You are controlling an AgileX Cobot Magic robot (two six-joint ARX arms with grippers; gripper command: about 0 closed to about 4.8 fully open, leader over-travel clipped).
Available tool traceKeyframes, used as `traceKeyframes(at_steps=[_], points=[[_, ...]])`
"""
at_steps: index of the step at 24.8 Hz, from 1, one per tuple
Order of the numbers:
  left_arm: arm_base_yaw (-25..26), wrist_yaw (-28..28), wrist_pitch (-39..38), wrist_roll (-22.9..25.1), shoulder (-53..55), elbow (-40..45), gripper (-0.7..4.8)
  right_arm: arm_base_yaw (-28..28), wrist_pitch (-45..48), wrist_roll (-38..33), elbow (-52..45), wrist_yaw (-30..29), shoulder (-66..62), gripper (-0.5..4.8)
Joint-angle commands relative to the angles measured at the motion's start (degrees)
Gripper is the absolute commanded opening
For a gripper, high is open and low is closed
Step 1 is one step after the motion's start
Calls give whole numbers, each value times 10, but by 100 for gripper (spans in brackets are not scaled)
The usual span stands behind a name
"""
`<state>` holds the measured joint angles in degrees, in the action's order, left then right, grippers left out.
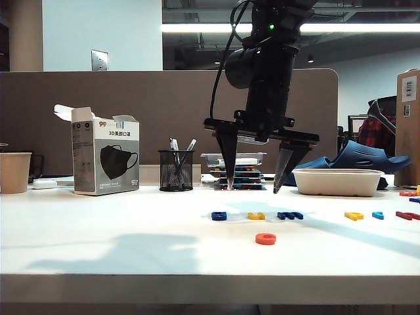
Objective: Select the appropriate letters from the row of letter magnets placed on the table to arrange into the word "cup".
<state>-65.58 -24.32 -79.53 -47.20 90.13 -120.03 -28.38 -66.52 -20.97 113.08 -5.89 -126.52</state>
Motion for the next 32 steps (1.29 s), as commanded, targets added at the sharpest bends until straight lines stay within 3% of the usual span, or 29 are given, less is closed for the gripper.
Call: traceKeyframes(at_steps=[1, 17, 21, 25, 32], points=[[0, -5, 5, 2, -2, -1, -5, -1, 10, 2, 3, -2, -4, 377], [0, -5, 5, 2, -2, -1, -5, -2, 20, -2, -2, -3, -25, 376], [0, -5, 5, 2, -2, -1, -5, -2, 20, -3, -3, -2, -25, 361], [0, -5, 5, 2, -2, -1, -5, -2, 21, -2, -3, -2, -25, 273], [0, -5, 5, 2, -2, -1, -5, -2, 20, -3, -3, -2, -25, 274]])
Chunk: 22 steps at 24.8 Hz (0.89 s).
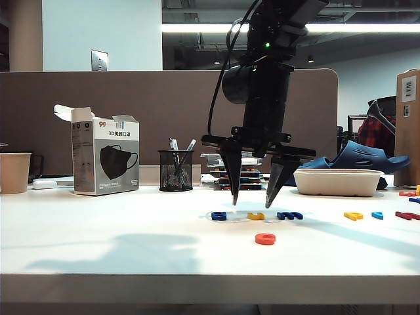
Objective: Select the appropriate letters from the row of letter magnets placed on the table to arrange into the word "cup".
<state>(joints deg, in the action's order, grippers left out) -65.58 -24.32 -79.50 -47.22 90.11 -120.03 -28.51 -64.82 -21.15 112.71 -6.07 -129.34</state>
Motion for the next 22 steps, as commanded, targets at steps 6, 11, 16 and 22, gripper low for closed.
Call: traceKeyframes(at_steps=[6, 11, 16, 22], points=[[0, -5, 5, 3, -1, -1, -5, -1, 3, -3, 0, 0, 3, 274], [0, -5, 5, 3, -1, -1, -5, -2, 4, -6, 0, 2, 1, 274], [0, -5, 5, 3, -1, -1, -5, -3, 8, -13, 0, 16, 0, 274], [0, -5, 5, 3, -1, -1, -5, -3, 7, -18, 0, 21, 0, 274]])
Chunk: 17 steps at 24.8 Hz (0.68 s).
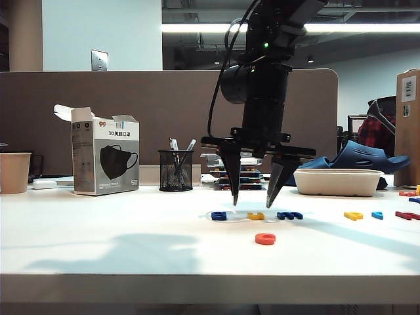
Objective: Select the appropriate letters from the row of letter magnets placed on the table to arrange into the word "cup".
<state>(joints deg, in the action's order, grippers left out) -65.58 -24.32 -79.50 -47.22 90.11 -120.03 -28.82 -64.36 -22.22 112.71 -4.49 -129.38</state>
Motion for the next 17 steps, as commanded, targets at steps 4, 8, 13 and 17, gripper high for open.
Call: traceKeyframes(at_steps=[4, 8, 13, 17], points=[[0, -5, 5, 3, -1, -1, -5, 0, 2, -16, 0, 5, 0, 274], [0, -5, 5, 3, -1, -1, -5, -1, 4, -16, -6, 3, 0, 274], [0, -5, 5, 3, -1, -1, -5, -1, 17, -18, -35, 3, 0, 274], [0, -5, 5, 3, -1, -1, -5, -2, 25, -18, -47, 3, 0, 274]])
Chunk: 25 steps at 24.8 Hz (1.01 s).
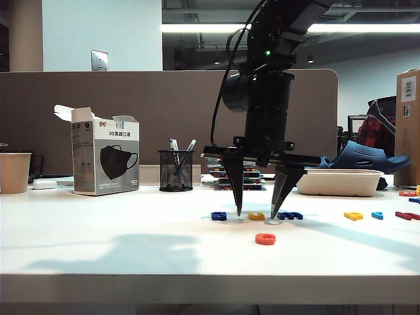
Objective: Select the appropriate letters from the row of letter magnets placed on the table to arrange into the word "cup".
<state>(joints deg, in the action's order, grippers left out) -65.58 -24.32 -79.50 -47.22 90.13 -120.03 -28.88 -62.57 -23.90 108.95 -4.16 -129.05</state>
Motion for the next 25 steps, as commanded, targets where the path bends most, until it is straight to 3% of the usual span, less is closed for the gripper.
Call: traceKeyframes(at_steps=[1, 14, 25], points=[[0, -5, 5, 3, -2, -1, -5, -3, 9, -1, -10, 0, -3, 274], [0, -5, 5, 3, -2, -1, -5, -4, 9, -1, -10, 0, -3, 273], [0, -5, 5, 3, -2, -1, -5, -4, 9, 0, -10, -1, -3, 206]])
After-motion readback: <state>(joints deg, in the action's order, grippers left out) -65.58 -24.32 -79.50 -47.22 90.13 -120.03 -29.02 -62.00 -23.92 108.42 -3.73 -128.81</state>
